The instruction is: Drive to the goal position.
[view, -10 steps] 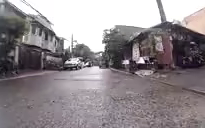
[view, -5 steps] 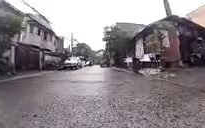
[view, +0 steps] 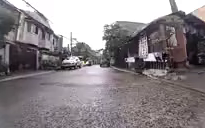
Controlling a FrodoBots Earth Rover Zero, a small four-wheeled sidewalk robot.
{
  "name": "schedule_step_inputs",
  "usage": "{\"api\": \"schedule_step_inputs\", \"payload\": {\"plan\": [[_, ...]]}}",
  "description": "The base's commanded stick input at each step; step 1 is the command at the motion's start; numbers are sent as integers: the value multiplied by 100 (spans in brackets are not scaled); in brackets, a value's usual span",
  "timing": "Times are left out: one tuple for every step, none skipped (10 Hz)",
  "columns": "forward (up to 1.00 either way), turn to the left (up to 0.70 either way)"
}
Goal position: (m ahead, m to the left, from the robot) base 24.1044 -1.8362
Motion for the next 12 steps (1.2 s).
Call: {"api": "schedule_step_inputs", "payload": {"plan": [[100,5],[100,0],[100,0],[100,0],[100,19],[100,5],[100,0],[100,0],[100,0],[100,0],[100,18],[100,8]]}}
